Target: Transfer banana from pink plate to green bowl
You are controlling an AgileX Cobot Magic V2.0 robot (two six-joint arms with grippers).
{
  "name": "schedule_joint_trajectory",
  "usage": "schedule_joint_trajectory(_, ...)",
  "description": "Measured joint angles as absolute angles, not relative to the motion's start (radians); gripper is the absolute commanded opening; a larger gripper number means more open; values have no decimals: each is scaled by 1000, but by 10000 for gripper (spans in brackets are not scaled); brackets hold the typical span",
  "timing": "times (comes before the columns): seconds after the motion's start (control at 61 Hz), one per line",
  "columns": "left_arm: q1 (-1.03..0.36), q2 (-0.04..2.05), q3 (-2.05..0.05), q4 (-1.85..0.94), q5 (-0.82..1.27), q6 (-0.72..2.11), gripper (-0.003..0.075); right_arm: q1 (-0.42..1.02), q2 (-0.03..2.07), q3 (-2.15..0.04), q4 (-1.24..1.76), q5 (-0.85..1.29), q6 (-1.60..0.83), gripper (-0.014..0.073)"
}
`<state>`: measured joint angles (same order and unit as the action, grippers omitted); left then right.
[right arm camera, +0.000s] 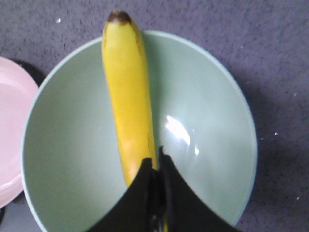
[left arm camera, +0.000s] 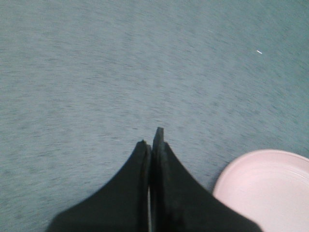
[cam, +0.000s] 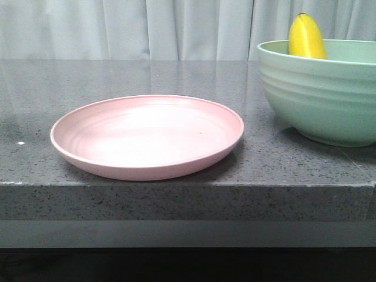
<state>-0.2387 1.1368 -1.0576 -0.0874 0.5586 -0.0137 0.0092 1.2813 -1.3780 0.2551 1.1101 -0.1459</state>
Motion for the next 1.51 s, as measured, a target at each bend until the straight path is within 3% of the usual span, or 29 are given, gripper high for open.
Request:
schedule_joint_trajectory(0.262, -68, 879, -865, -80, 532, -14, -20, 80, 956, -1016, 258, 761, -219, -60)
schedule_joint_trajectory(0.557, -60, 549, -580, -78, 444, -14, -20, 122, 520, -562, 263, 498, -228, -60)
schedule_joint_trajectory(0.803, -60, 280, -411, -79, 442, -14, -20, 122, 217, -341, 264, 394, -233, -60)
schedule_joint_trajectory(0.984, -60, 178, -362, -81, 442, -14, -20, 122, 151, -312, 266, 360, -233, -60)
schedule_joint_trajectory(1.508, -60, 173, -362, -81, 436, -14, -20, 122, 151, -312, 266, 356, -233, -60)
